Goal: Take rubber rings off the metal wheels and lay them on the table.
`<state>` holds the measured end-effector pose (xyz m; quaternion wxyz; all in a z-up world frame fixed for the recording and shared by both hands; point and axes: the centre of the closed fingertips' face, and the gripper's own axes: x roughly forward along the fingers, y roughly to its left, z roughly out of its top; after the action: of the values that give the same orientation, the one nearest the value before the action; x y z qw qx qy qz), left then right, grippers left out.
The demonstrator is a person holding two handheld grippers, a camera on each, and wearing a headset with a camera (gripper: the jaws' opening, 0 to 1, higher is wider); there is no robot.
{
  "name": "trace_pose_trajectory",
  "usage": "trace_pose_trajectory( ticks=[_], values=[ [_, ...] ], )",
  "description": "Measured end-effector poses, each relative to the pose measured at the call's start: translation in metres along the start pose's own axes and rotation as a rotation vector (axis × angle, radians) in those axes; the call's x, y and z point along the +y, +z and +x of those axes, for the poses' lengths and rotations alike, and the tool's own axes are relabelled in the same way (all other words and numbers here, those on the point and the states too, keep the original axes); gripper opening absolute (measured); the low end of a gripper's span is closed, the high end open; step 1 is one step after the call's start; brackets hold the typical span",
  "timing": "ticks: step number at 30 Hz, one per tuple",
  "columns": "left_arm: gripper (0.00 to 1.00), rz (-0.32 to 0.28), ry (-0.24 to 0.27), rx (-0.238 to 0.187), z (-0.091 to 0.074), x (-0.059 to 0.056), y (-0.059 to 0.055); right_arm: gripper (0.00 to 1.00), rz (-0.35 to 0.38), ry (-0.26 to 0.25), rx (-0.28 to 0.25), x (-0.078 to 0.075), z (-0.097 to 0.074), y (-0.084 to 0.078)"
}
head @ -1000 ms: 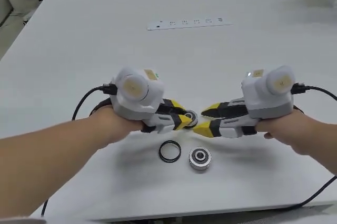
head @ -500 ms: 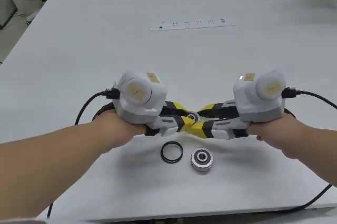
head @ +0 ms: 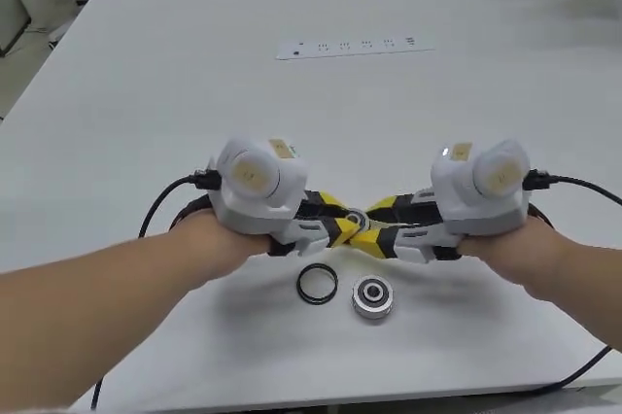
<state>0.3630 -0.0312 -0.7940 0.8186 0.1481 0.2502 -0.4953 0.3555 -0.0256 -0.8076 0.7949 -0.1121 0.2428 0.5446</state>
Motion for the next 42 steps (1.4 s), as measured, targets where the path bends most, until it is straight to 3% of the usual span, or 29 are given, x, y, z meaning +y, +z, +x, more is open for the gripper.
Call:
trace_pose_trajectory(
  ticks=[26,35,42],
  values=[
    [0.13,-0.018,0.015,0.001,0.0,0.0,-0.002,0.04,0.007,-0.005,0.024,0.0,-0.01,-0.008],
    [0.13,-0.013,0.018,0.002,0.0,-0.001,-0.003,0.0,0.102,-0.009,0.014,-0.001,-0.013,-0.006],
    [0.12,-0.01,0.024,0.002,-0.001,-0.001,-0.003,0.0,0.274,-0.022,-0.034,-0.008,-0.018,-0.004]
  ],
)
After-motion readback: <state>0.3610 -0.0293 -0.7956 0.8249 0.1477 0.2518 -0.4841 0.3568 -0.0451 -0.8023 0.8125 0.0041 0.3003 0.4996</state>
